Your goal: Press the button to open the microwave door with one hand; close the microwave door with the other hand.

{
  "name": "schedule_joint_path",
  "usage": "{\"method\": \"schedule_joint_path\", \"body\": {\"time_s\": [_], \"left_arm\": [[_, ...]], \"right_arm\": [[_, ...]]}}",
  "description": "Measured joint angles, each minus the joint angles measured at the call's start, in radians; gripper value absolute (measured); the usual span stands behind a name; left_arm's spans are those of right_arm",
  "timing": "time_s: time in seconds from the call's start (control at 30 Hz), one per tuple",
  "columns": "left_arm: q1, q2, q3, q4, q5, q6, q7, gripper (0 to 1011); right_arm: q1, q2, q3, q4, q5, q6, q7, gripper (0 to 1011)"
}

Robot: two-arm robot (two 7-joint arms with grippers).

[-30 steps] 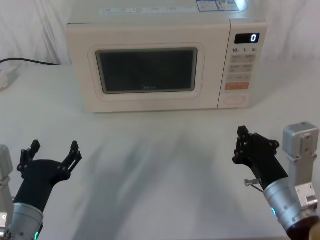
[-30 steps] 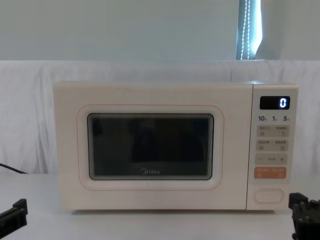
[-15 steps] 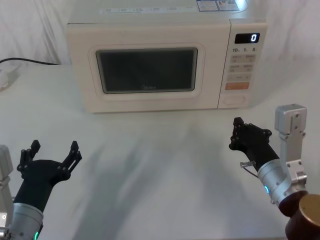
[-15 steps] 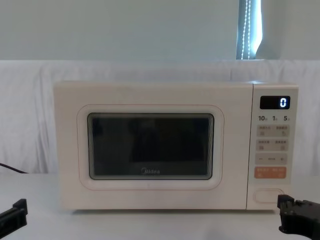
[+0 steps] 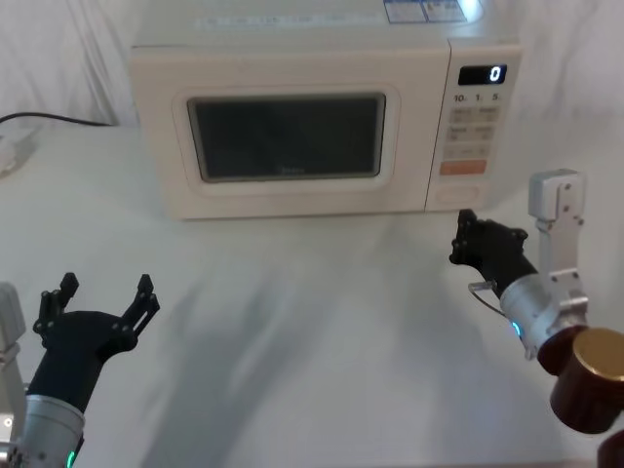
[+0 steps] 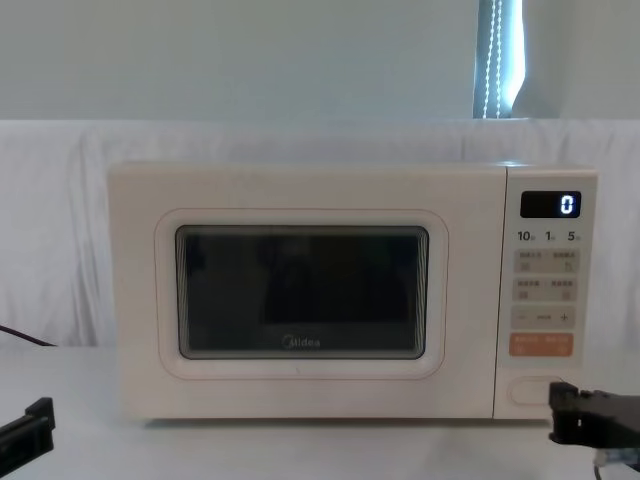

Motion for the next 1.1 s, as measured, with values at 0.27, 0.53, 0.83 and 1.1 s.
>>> {"method": "schedule_joint_path", "body": {"time_s": [0.27, 0.53, 0.83, 1.1], "left_arm": [[0.000, 0.000, 0.000, 0.000, 0.000, 0.000, 0.000, 1001], [0.000, 0.000, 0.000, 0.000, 0.000, 0.000, 0.000, 1001], [0.000, 0.000, 0.000, 0.000, 0.000, 0.000, 0.000, 1001], [0.000, 0.000, 0.000, 0.000, 0.000, 0.000, 0.000, 1001]], "right_arm": [[0.087, -0.011, 0.005, 0.126, -0.002, -0.004, 0.009, 0], [0.158, -0.023, 0.013, 0.241, 0.000, -0.043, 0.020, 0], [0.217, -0.030, 0.019, 0.335, 0.000, -0.071, 0.023, 0], [0.241, -0.029, 0.028, 0.371, -0.004, -0.079, 0.023, 0]]}}
